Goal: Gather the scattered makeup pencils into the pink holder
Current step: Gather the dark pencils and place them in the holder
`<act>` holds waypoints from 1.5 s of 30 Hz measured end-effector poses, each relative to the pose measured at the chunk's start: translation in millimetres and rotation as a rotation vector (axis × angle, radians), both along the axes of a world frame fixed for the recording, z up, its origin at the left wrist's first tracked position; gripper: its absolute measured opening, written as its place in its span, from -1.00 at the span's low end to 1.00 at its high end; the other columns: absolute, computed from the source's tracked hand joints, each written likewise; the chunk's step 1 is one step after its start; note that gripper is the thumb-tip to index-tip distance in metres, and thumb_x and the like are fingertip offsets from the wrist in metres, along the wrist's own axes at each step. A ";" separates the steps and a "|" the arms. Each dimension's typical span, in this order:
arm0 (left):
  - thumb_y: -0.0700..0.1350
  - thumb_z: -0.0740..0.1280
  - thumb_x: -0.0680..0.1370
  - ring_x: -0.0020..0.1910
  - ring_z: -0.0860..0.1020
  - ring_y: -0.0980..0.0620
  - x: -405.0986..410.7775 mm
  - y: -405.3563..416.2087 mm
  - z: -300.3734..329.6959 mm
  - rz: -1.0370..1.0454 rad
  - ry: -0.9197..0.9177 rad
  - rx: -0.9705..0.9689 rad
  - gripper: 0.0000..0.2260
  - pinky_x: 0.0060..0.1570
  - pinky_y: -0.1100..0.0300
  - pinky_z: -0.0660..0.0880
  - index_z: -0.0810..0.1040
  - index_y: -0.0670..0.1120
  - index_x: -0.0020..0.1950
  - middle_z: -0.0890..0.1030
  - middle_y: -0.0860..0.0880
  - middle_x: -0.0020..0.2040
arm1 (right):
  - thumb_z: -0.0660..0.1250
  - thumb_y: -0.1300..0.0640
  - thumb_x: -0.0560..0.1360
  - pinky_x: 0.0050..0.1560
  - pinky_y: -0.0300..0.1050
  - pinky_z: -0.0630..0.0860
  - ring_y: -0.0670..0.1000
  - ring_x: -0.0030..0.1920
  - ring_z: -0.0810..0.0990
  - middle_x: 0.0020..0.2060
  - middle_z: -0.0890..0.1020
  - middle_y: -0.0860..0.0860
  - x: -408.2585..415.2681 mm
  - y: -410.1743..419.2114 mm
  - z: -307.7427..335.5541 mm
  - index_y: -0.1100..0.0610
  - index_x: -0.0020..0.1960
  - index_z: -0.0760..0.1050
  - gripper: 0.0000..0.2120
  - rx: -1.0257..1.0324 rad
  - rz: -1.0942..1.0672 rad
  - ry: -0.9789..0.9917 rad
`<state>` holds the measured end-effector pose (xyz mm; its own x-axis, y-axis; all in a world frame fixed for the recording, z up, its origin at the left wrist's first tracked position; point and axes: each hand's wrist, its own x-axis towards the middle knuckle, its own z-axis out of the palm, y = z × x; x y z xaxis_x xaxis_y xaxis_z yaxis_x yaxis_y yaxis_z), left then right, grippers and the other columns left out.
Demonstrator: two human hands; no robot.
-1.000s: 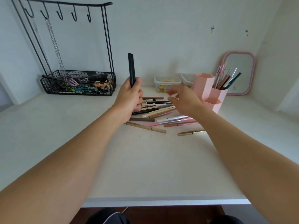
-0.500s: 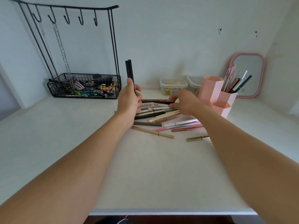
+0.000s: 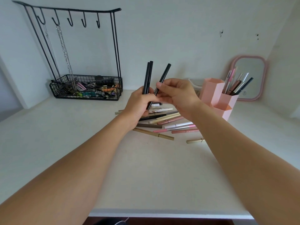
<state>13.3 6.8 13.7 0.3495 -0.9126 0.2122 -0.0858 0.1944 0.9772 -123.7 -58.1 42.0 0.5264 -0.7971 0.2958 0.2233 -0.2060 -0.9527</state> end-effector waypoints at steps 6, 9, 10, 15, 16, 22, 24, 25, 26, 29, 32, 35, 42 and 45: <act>-0.13 0.26 0.47 -0.47 0.34 0.09 -5.6 0.2 1.5 -0.040 -0.115 0.045 -0.95 -0.46 0.24 0.22 0.47 -0.04 -0.09 0.42 0.08 -0.43 | 0.46 0.27 0.49 -0.14 -0.11 0.61 0.06 -0.32 0.61 -0.28 0.64 0.17 6.9 -0.8 -6.9 0.36 -0.07 0.62 -0.87 -0.034 -0.026 -0.007; -0.22 0.12 0.62 -0.43 0.24 0.07 -11.4 1.1 -0.7 -0.073 -0.135 0.018 -0.92 -0.51 0.26 0.17 0.37 -0.10 -0.04 0.29 0.01 -0.36 | 0.50 0.24 0.46 -0.22 -0.20 0.54 -0.02 -0.32 0.59 -0.30 0.66 0.10 9.8 0.2 -11.0 0.33 -0.05 0.65 -0.85 -0.052 -0.106 0.013; -0.23 0.08 0.64 -0.43 0.23 0.09 -13.4 1.5 -1.4 -0.073 -0.143 0.005 -0.89 -0.53 0.30 0.18 0.36 -0.10 -0.03 0.26 0.01 -0.35 | 0.50 0.23 0.46 -0.26 -0.24 0.52 -0.06 -0.33 0.60 -0.31 0.67 0.06 10.4 1.4 -11.5 0.31 -0.05 0.65 -0.86 -0.056 -0.124 0.017; -0.17 0.10 0.68 -0.44 0.29 0.07 -10.8 -0.9 -4.4 -0.031 -0.090 0.023 -0.86 -0.55 0.27 0.19 0.42 -0.06 0.15 0.32 0.00 -0.33 | 0.43 0.12 0.54 -0.20 -0.22 0.56 -0.11 -0.24 0.64 -0.19 0.70 0.01 14.4 3.6 -11.9 0.13 0.00 0.67 -0.90 -0.145 -0.194 0.112; -0.17 0.12 0.67 -0.44 0.29 0.06 -9.0 -1.8 -4.0 -0.004 -0.049 0.026 -0.91 -0.55 0.27 0.18 0.41 -0.05 0.06 0.34 0.00 -0.34 | 0.40 0.08 0.56 -0.17 -0.19 0.59 -0.11 -0.22 0.62 -0.17 0.69 -0.01 14.6 0.8 -12.7 0.10 0.01 0.66 -0.88 -0.170 -0.229 0.147; -0.30 0.14 0.59 -0.55 0.20 0.12 17.5 -4.6 6.4 0.275 0.273 -0.074 -0.81 -0.59 0.31 0.11 0.44 -0.03 -0.04 0.30 0.09 -0.47 | 0.37 0.15 0.56 0.09 -0.18 0.52 -0.09 -0.09 0.59 -0.06 0.67 -0.06 9.7 -29.7 -15.4 0.12 0.14 0.64 -0.82 -0.484 -0.397 0.609; -0.27 0.22 0.58 -0.58 0.20 0.12 24.7 -4.1 6.4 0.358 0.308 -0.081 -0.86 -0.59 0.33 0.11 0.44 -0.03 -0.06 0.29 0.06 -0.46 | 0.34 0.13 0.57 0.11 -0.19 0.46 -0.02 0.07 0.61 0.09 0.68 0.00 17.4 -38.6 -11.0 0.12 0.21 0.61 -0.76 -0.572 -0.329 0.788; -0.24 0.27 0.56 -0.59 0.20 0.11 27.2 -3.5 5.7 0.385 0.319 -0.076 -0.88 -0.59 0.34 0.11 0.42 -0.02 -0.08 0.29 0.05 -0.45 | 0.33 0.11 0.58 0.13 -0.18 0.45 0.02 0.13 0.60 0.15 0.67 0.01 24.1 -42.8 -8.5 0.12 0.25 0.59 -0.74 -0.610 -0.296 0.866; -0.21 0.31 0.55 -0.59 0.19 0.10 28.6 -2.5 5.4 0.397 0.337 -0.069 -0.87 -0.59 0.35 0.11 0.39 -0.02 -0.11 0.27 0.04 -0.45 | 0.32 0.09 0.59 0.17 -0.16 0.44 0.04 0.18 0.60 0.20 0.65 0.02 31.3 -46.7 -6.0 0.13 0.28 0.58 -0.71 -0.639 -0.264 0.934; -0.13 0.33 0.56 -0.58 0.15 0.09 29.6 -2.3 5.7 0.398 0.387 -0.045 -0.75 -0.59 0.32 0.10 0.29 -0.02 -0.23 0.23 0.04 -0.47 | 0.31 0.07 0.60 0.29 -0.10 0.42 0.09 0.26 0.57 0.26 0.62 0.05 51.6 -58.5 -3.2 0.14 0.33 0.55 -0.67 -0.690 -0.183 1.079; -0.11 0.33 0.57 -0.58 0.16 0.09 28.4 -3.8 3.7 0.412 0.376 -0.042 -0.69 -0.55 0.29 0.12 0.25 -0.01 -0.29 0.24 0.06 -0.50 | 0.36 0.12 0.57 0.24 -0.10 0.48 0.10 0.21 0.61 0.18 0.67 0.06 65.9 -67.8 -6.2 0.16 0.24 0.63 -0.73 -0.700 -0.127 1.186; -0.08 0.33 0.56 -0.54 0.18 0.06 28.5 -6.0 0.6 0.422 0.356 -0.044 -0.67 -0.48 0.22 0.13 0.24 -0.01 -0.31 0.24 0.05 -0.49 | 0.42 0.15 0.53 0.06 -0.14 0.52 0.07 0.08 0.67 0.04 0.72 0.04 66.9 -76.6 -5.5 0.12 0.08 0.70 -0.84 -0.673 -0.099 1.195; -0.06 0.33 0.58 -0.54 0.15 0.06 23.0 -8.3 -0.7 0.335 0.310 -0.024 -0.69 -0.52 0.28 0.10 0.26 0.00 -0.27 0.22 0.02 -0.45 | 0.44 0.02 0.52 0.19 -0.09 0.46 0.09 0.13 0.62 0.07 0.70 0.04 27.5 -85.7 1.7 0.12 0.10 0.69 -0.77 -0.659 -0.113 1.319; -0.05 0.32 0.60 -0.54 0.12 0.07 16.8 -5.4 -0.3 0.270 0.249 -0.011 -0.66 -0.56 0.29 0.08 0.22 0.00 -0.27 0.21 0.01 -0.45 | 0.43 -0.01 0.53 0.29 -0.02 0.45 0.10 0.17 0.59 0.11 0.66 0.02 7.4 -79.5 1.6 0.12 0.17 0.66 -0.71 -0.603 -0.103 1.362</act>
<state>30.1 1.4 13.4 0.6193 -0.7787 0.1001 0.1045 0.2081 0.9725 -116.3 -137.6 43.6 0.6126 -0.7869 -0.0738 -0.7842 -0.5936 -0.1810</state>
